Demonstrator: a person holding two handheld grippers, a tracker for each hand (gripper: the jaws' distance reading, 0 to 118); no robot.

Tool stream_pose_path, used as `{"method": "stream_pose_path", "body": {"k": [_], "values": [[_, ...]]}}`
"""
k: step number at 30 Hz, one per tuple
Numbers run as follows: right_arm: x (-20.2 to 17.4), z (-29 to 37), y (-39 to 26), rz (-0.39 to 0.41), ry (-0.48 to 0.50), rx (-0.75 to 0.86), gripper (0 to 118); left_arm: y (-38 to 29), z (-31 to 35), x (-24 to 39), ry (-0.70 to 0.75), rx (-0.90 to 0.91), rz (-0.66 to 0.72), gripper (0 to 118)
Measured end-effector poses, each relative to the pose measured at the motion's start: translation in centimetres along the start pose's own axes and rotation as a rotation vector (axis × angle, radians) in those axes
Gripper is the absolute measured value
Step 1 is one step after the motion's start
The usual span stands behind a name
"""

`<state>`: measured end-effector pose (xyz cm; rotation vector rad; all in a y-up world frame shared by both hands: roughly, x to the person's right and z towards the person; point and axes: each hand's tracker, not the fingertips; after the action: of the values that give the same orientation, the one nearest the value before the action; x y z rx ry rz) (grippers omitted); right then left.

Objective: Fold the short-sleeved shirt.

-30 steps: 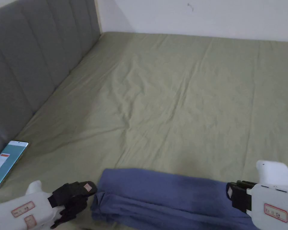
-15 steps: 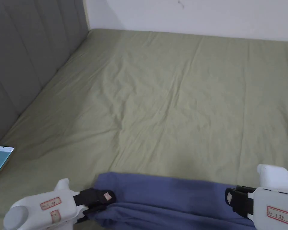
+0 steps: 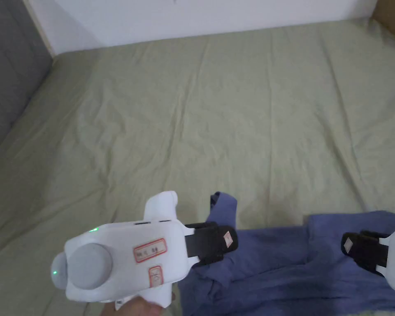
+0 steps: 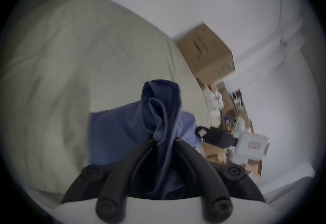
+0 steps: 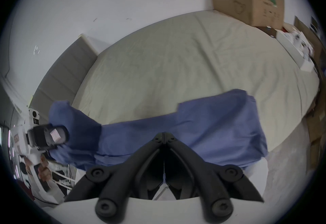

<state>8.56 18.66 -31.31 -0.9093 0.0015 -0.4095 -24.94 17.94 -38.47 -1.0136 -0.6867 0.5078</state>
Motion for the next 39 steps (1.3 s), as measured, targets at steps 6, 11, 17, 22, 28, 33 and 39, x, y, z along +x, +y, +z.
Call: {"method": "stream_pose_path", "body": {"k": [6, 11, 17, 22, 28, 33, 39], "values": [[5.9, 1.2, -1.1, -0.146, -0.063, 0.022, 0, -1.1, -9.6, 2.3, 0.035, -0.119, -0.025, 28], [8.4, 1.1, -2.2, -0.227, -0.057, 0.003, 0, -1.5, -11.0, 3.6, -0.018, -0.205, -0.06, 114], [8.6, 0.8, -1.9, -0.221, -0.046, 0.005, 0, 0.1, -7.6, 1.7, 0.116, -0.072, -0.032, 81], [8.1, 0.6, -1.6, -0.199, -0.026, 0.018, 0, -0.9, -8.7, 0.2, 0.243, -0.155, -0.061, 16], [8.4, 0.4, -2.0, -0.208, -0.023, -0.001, 0, -4.0, -14.2, 2.4, 0.172, -0.289, -0.07, 13], [8.8, 0.9, -2.3, -0.216, -0.046, -0.001, 0, -3.0, -15.1, 4.8, 0.101, -0.271, -0.136, 13], [7.9, 1.5, -2.0, -0.199, -0.06, 0.002, 0, -2.1, -11.8, 3.7, 0.044, -0.225, -0.109, 14]]}}
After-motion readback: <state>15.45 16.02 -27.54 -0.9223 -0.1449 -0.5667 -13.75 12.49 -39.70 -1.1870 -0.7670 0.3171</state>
